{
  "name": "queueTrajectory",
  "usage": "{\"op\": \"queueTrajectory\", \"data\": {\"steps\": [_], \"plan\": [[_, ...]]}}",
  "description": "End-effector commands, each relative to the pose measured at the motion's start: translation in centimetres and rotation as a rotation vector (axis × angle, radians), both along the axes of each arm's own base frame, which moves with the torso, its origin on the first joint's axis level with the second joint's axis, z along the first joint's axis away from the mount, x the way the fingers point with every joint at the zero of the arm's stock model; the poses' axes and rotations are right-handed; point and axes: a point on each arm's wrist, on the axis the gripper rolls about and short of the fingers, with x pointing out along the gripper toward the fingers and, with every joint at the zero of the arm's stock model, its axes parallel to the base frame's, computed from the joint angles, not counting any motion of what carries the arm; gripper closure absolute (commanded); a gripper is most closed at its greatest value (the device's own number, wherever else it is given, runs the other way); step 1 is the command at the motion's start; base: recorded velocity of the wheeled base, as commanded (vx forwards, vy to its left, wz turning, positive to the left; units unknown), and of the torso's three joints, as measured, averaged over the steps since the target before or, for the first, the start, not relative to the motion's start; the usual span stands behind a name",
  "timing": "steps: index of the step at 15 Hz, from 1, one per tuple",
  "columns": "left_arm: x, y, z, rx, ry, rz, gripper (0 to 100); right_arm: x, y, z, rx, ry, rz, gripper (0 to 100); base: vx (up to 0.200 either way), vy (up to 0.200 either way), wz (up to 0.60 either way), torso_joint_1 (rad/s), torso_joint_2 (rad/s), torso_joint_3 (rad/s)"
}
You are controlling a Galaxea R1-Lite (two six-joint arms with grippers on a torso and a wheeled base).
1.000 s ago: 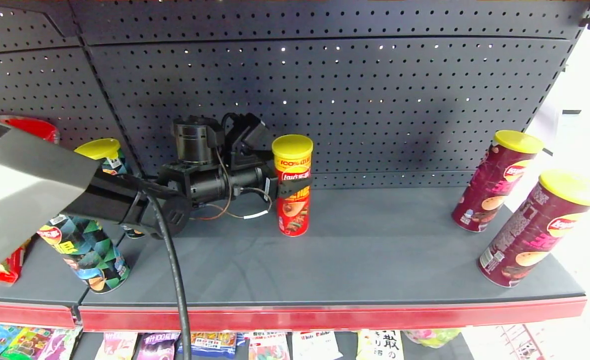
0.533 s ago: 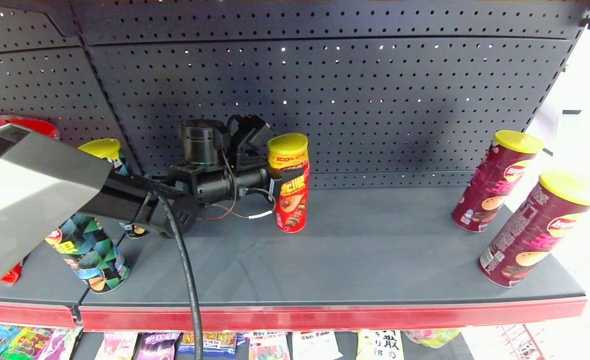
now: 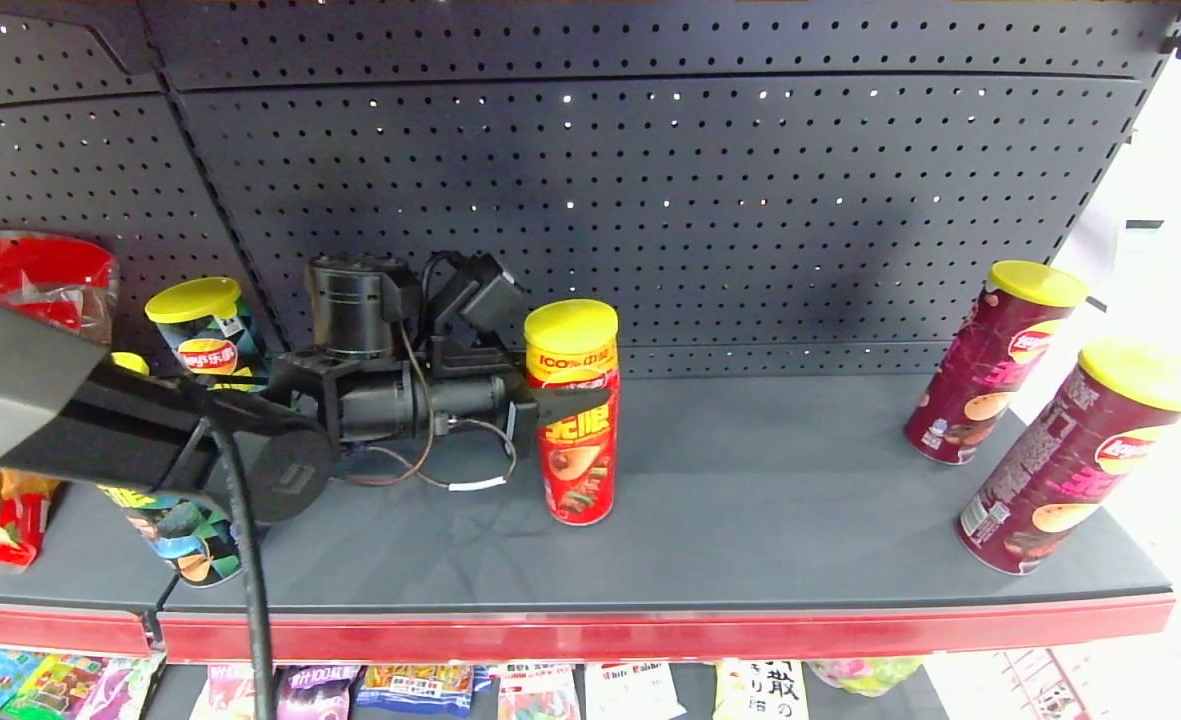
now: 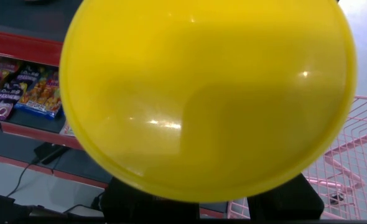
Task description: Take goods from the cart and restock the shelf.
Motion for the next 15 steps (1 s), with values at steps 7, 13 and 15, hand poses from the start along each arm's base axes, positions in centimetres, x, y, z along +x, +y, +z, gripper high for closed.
{"op": "queueTrajectory", "data": {"steps": [7,13,15], "plan": [[-5.4,1.4,-0.2,0.013,-0.009,-0.140,100,0.0,0.0,0.0,-0.004,0.001,0.002,100,0.000,0.000,0.00,0.000,0.00,0.000],[-5.7,0.6,-0.5,0.012,-0.014,-0.159,100,0.0,0.0,0.0,-0.004,0.001,0.001,100,0.000,0.000,0.00,0.000,0.00,0.000],[-5.7,0.6,-0.5,0.014,-0.015,-0.158,100,0.0,0.0,0.0,-0.004,0.001,0.002,100,0.000,0.000,0.00,0.000,0.00,0.000]]}}
